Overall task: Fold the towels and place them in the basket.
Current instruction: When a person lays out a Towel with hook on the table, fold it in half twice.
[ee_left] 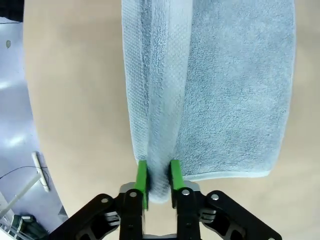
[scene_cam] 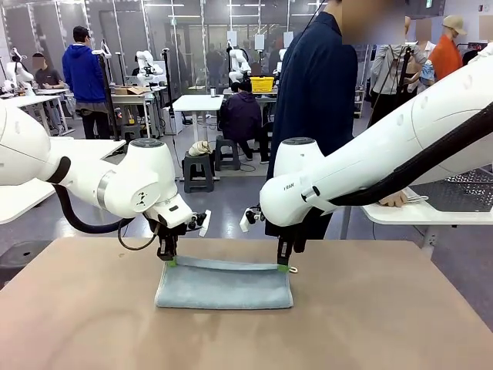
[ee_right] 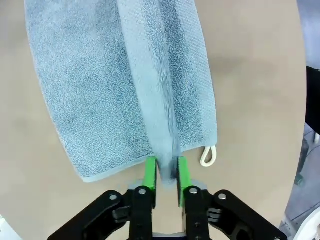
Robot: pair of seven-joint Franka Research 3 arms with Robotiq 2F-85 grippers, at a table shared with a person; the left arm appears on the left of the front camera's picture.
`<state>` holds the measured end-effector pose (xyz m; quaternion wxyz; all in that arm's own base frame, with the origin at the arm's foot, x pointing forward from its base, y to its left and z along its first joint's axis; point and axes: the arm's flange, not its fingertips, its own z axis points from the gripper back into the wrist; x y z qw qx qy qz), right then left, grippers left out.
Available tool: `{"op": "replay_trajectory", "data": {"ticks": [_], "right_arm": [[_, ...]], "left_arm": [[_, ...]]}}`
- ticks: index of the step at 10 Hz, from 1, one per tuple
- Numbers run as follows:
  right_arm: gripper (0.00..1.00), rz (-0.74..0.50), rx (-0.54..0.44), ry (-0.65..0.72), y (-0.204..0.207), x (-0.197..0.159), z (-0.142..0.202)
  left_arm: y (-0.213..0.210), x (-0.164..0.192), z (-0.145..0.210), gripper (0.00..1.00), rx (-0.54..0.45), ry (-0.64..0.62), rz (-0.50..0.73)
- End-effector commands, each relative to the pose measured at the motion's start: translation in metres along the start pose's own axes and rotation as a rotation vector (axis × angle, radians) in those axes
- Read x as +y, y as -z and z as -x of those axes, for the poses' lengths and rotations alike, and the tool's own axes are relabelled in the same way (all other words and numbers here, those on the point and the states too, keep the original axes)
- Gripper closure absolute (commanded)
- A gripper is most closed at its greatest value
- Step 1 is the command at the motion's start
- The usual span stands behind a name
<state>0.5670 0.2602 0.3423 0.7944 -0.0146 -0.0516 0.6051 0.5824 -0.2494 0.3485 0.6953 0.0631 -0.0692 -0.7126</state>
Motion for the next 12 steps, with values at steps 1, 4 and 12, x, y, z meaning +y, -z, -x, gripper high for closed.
{"op": "replay_trajectory", "data": {"ticks": [1, 4, 12], "right_arm": [[0.57, 0.039, -0.011, -0.005, -0.003, 0.0, 0.001], [0.25, 0.01, -0.022, 0.037, -0.025, 0.004, 0.011], [0.25, -0.293, -0.237, 0.883, -0.141, 0.093, 0.078]], "left_arm": [[-0.003, 0.001, 0.005, 0.74, -0.002, -0.009, -0.064], [-0.031, -0.01, 0.016, 0.56, -0.105, 0.017, -0.005], [-0.167, -0.083, 0.174, 0.56, -0.582, -0.046, 0.114]]}}
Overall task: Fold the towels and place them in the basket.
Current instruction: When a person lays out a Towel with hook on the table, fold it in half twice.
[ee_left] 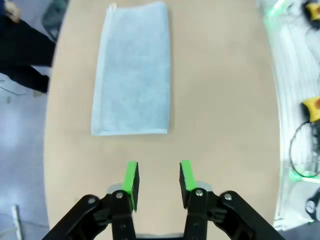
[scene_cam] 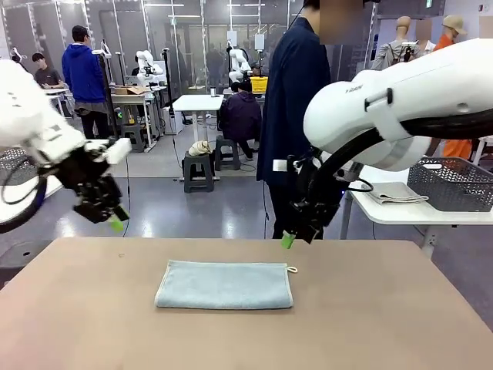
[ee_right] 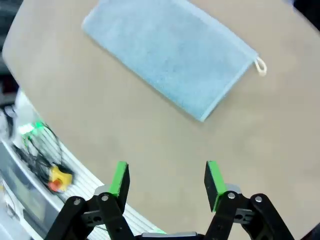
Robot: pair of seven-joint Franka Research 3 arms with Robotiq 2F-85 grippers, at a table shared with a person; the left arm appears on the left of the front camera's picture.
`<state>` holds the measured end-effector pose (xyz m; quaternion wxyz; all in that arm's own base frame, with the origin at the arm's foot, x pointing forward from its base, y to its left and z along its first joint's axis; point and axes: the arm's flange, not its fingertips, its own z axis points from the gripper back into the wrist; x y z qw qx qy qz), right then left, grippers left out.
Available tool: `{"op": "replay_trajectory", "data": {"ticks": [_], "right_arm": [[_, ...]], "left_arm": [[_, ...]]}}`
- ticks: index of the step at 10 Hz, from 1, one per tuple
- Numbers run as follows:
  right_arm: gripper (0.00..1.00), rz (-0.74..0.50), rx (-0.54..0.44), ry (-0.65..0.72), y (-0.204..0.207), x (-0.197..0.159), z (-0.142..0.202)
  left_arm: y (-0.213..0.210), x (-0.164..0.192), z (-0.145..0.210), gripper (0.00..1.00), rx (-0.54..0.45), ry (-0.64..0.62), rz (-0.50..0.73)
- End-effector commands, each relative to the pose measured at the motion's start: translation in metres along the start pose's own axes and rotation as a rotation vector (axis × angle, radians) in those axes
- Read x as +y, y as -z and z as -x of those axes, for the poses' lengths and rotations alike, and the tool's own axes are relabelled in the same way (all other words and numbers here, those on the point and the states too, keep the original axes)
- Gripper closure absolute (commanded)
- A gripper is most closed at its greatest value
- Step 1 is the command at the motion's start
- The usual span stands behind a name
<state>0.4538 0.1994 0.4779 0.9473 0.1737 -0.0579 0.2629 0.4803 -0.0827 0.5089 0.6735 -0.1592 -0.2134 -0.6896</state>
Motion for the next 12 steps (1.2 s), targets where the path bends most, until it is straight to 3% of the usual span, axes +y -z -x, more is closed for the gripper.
{"op": "replay_trajectory", "data": {"ticks": [1, 2, 3, 6, 9, 12], "right_arm": [[0.25, -0.031, -0.054, 0.116, 0.01, 0.01, 0.015], [0.25, -0.046, -0.083, 0.052, 0.008, 0.015, 0.02], [0.25, -0.016, -0.006, 0.077, 0.002, 0.003, 0.009], [0.25, -0.016, -0.006, 0.077, 0.002, 0.003, 0.009], [0.24, -0.025, -0.045, 0.133, 0.007, 0.004, 0.015], [0.24, 0.088, -0.109, 0.296, 0.037, 0.007, 0.009]], "left_arm": [[-0.003, -0.012, 0.036, 0.56, -0.112, -0.007, 0.013], [-0.007, -0.016, 0.054, 0.56, -0.165, -0.032, 0.008], [-0.004, -0.017, 0.072, 0.56, -0.233, -0.049, 0.014], [0.002, -0.017, 0.104, 0.56, -0.35, -0.028, 0.038], [0.004, -0.015, 0.113, 0.56, -0.361, -0.059, 0.029], [0.008, -0.019, 0.115, 0.56, -0.333, -0.066, 0.029]]}}
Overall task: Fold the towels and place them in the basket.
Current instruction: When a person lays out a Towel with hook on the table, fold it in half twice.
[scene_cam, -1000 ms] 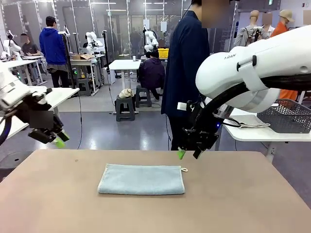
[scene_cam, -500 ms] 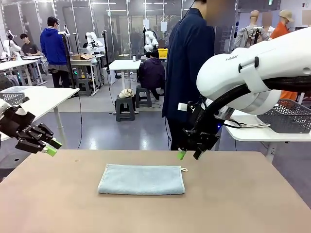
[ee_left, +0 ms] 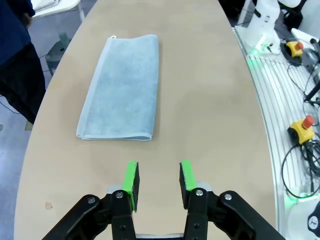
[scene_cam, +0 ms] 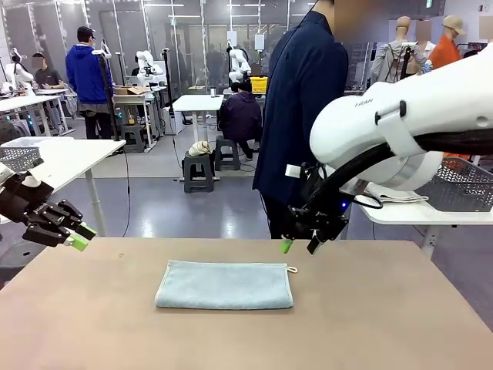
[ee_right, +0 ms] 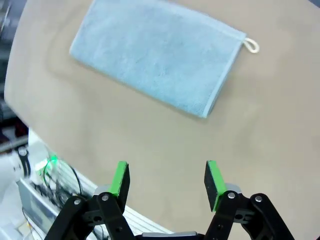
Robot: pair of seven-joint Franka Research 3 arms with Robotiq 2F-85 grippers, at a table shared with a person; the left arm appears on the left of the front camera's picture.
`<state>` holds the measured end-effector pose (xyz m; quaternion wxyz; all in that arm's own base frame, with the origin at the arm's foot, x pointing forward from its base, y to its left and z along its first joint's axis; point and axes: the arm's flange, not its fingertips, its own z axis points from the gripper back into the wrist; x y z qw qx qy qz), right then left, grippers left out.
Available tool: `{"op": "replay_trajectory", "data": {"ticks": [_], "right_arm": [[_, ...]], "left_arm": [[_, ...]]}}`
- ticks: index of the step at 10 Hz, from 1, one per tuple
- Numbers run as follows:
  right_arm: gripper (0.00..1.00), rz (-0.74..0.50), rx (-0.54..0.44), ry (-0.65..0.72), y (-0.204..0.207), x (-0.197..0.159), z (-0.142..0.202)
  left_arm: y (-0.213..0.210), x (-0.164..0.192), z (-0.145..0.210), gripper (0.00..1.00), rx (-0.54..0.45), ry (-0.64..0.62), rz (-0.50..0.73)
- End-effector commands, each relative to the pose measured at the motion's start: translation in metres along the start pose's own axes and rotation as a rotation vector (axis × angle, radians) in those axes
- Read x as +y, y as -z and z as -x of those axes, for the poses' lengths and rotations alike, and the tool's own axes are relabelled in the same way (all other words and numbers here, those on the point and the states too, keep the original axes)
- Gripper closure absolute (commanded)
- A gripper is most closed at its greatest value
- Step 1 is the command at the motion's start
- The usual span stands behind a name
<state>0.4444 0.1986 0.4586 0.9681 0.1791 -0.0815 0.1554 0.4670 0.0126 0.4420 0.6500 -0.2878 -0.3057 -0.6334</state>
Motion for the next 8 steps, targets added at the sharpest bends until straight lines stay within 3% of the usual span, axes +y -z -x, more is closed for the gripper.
{"op": "replay_trajectory", "data": {"ticks": [1, 8], "right_arm": [[0.24, 0.101, -0.052, 0.121, 0.034, 0.011, -0.002], [0.24, 0.314, -0.104, 0.299, 0.12, 0.004, -0.026]], "left_arm": [[0.0, 0.0, -0.001, 0.56, -0.002, 0.003, 0.0], [0.0, 0.0, -0.001, 0.56, -0.002, 0.003, 0.0]]}}
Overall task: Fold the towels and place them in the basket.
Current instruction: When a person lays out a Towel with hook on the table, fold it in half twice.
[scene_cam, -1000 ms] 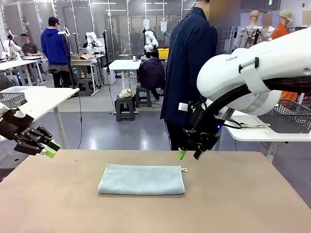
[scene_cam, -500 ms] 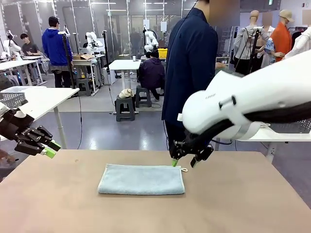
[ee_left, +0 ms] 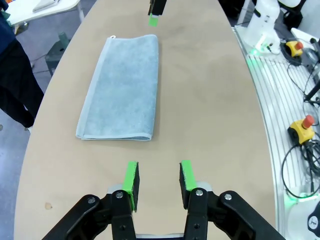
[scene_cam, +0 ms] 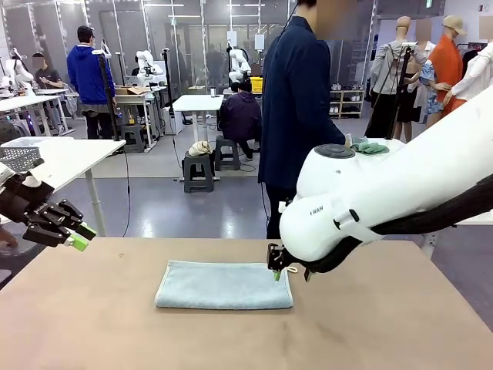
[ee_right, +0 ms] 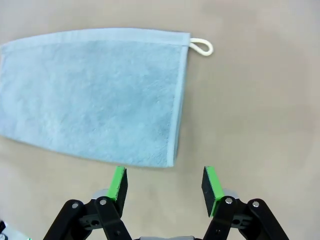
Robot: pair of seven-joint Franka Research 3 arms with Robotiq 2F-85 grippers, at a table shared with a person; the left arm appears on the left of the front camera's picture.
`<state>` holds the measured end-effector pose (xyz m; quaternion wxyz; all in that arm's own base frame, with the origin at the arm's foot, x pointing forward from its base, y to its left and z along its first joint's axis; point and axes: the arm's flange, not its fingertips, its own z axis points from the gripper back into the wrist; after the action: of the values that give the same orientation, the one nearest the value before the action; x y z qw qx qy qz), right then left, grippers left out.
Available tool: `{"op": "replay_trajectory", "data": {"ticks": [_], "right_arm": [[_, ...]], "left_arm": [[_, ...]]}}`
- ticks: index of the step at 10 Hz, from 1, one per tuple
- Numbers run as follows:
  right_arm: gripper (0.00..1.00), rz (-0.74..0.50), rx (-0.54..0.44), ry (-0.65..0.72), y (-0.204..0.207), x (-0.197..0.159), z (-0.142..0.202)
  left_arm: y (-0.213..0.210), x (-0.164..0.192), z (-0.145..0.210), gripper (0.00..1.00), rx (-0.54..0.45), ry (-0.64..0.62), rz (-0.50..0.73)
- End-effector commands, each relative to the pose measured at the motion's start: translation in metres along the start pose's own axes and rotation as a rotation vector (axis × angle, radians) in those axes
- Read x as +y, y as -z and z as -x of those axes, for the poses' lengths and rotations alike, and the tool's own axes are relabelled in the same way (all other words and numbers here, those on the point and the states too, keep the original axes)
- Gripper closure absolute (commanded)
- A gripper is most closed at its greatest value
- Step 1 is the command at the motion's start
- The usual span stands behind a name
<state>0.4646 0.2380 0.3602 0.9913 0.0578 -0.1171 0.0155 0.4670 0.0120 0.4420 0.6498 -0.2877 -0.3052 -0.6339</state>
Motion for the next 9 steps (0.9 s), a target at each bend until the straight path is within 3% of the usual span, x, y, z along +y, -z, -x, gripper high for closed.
{"op": "replay_trajectory", "data": {"ticks": [1, 9], "right_arm": [[0.24, 0.035, -0.016, 0.073, 0.023, 0.013, -0.022], [0.24, 0.04, -0.016, 0.161, 0.069, 0.015, -0.051]], "left_arm": [[-0.001, 0.0, 0.0, 0.56, -0.003, 0.002, 0.0], [-0.001, 0.0, 0.0, 0.56, -0.003, 0.002, 0.0]]}}
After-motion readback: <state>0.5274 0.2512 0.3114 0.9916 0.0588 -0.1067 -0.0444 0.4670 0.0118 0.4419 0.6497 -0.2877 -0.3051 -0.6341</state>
